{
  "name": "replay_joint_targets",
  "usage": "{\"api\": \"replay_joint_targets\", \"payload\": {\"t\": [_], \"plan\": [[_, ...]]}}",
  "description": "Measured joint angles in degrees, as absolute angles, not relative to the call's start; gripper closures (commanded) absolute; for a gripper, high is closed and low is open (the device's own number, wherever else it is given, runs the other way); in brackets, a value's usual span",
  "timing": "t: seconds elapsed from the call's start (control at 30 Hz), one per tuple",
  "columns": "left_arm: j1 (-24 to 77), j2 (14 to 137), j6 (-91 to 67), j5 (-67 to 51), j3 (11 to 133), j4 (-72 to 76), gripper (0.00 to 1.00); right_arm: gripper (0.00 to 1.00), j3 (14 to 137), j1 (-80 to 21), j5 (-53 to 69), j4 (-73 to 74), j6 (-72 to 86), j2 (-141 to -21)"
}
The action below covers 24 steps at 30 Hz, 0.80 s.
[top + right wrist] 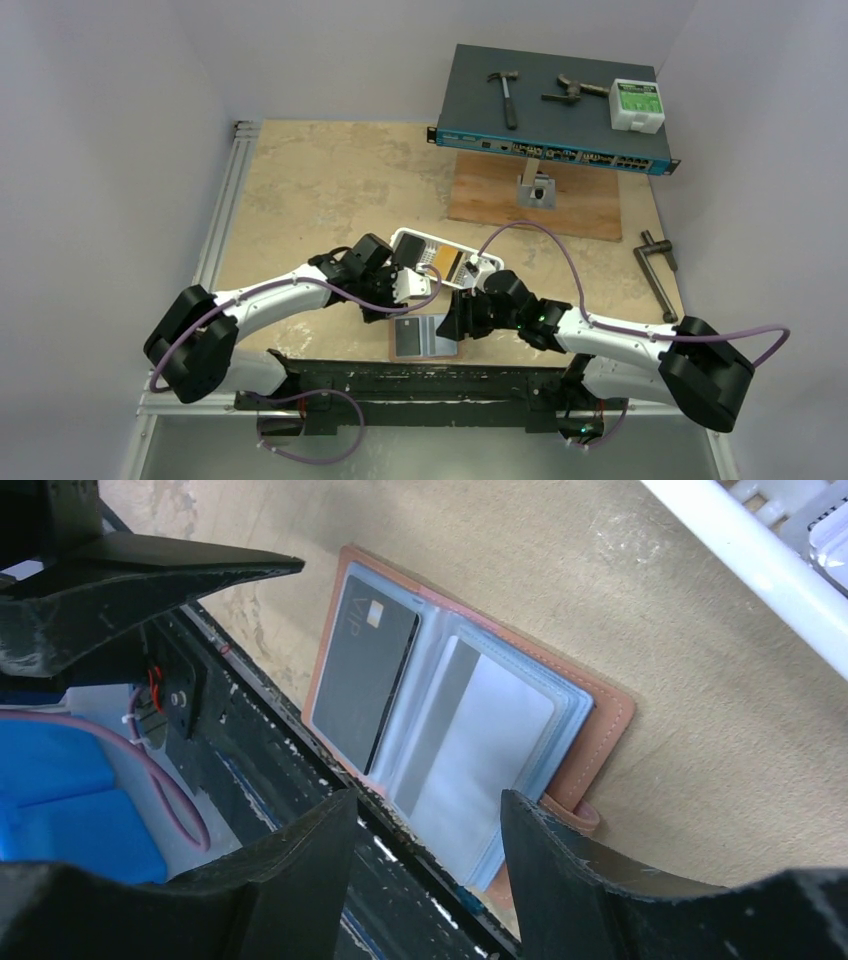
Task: Put the credit cards into the card holder
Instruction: Place the card holder at the center of the board, then turn over the card holder at the center of the board.
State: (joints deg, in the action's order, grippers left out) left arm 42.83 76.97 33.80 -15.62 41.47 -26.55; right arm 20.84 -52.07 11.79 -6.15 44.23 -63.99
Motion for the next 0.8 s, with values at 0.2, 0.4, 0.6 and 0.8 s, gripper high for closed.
{"api": "replay_joint_targets", "payload": {"t": [0.2, 0.4, 0.6, 0.8], "plan": [[42.9, 77.7, 34.0, -14.7, 41.3, -25.0, 0.45, 0.44, 20.8, -52.1, 12.9, -7.1, 45.0, -64.0], [43.9, 77.5, 34.2, -14.1, 40.4, -23.4, 0.45, 0.40, 20.3, -52.1, 13.0, -7.7, 45.2, -64.6], [47.2, 76.0, 36.8, -12.0, 36.2, -21.4, 0.45, 0.39, 18.7, -52.1, 13.1, -9.0, 45.9, -65.4], [49.1, 74.9, 39.1, -9.9, 33.8, -18.1, 0.48, 0.39, 18.2, -52.1, 13.4, -11.8, 46.6, -66.5]]}}
